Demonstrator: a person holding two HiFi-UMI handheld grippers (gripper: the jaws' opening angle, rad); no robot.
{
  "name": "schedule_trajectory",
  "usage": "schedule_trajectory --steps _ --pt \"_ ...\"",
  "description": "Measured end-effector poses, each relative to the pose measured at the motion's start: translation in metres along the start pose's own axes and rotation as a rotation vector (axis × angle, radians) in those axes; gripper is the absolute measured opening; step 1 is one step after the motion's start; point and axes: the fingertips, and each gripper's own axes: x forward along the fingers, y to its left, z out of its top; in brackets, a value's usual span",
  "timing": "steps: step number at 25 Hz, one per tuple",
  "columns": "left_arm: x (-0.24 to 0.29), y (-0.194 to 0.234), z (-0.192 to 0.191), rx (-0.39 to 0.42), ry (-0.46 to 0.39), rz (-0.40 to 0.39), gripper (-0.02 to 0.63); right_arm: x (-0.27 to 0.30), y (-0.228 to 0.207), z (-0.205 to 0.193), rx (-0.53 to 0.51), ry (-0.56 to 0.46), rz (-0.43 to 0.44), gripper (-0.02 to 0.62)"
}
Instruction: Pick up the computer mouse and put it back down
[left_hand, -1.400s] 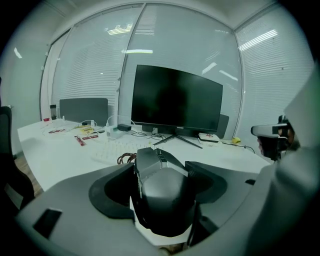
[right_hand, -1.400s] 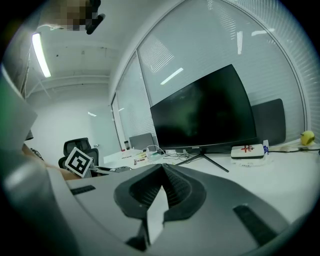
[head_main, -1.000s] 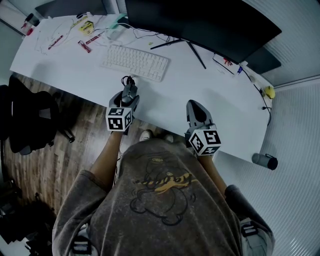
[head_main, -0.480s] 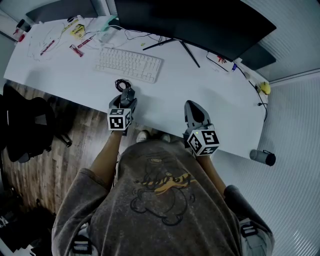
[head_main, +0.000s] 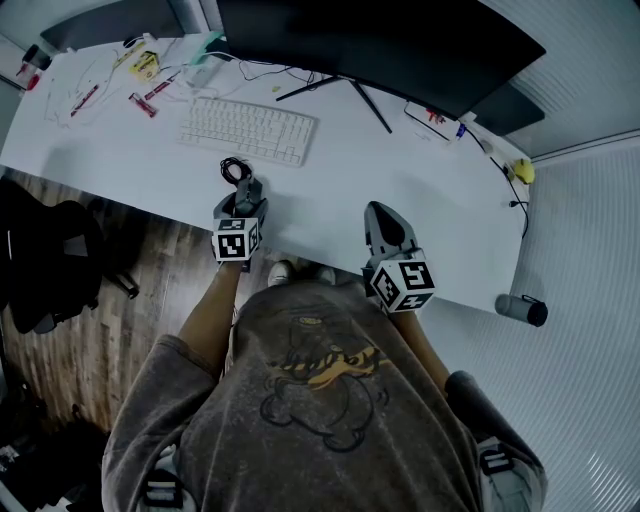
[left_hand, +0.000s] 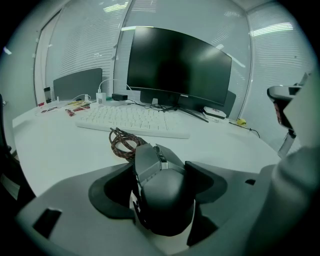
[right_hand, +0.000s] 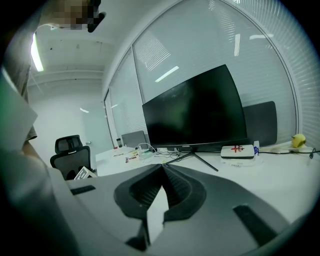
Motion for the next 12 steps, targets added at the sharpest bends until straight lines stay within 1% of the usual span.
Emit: schedule_trajectory --steps 6,9,12 --pt "0.003 0.000 -0.003 0.010 0.013 0.022 0.330 -0.001 -0.002 0.000 -0.003 0.004 -0.001 0.008" --pt "0.002 0.000 0.000 0.001 0.001 0.025 0.330 -0.002 -0.001 0.000 -0.003 0.003 0.000 0.008" --pt "-0.002 0.000 0.007 0.019 -0.009 0.020 0.330 -0.001 -0.001 0.001 -0.004 0.001 0.004 0.008"
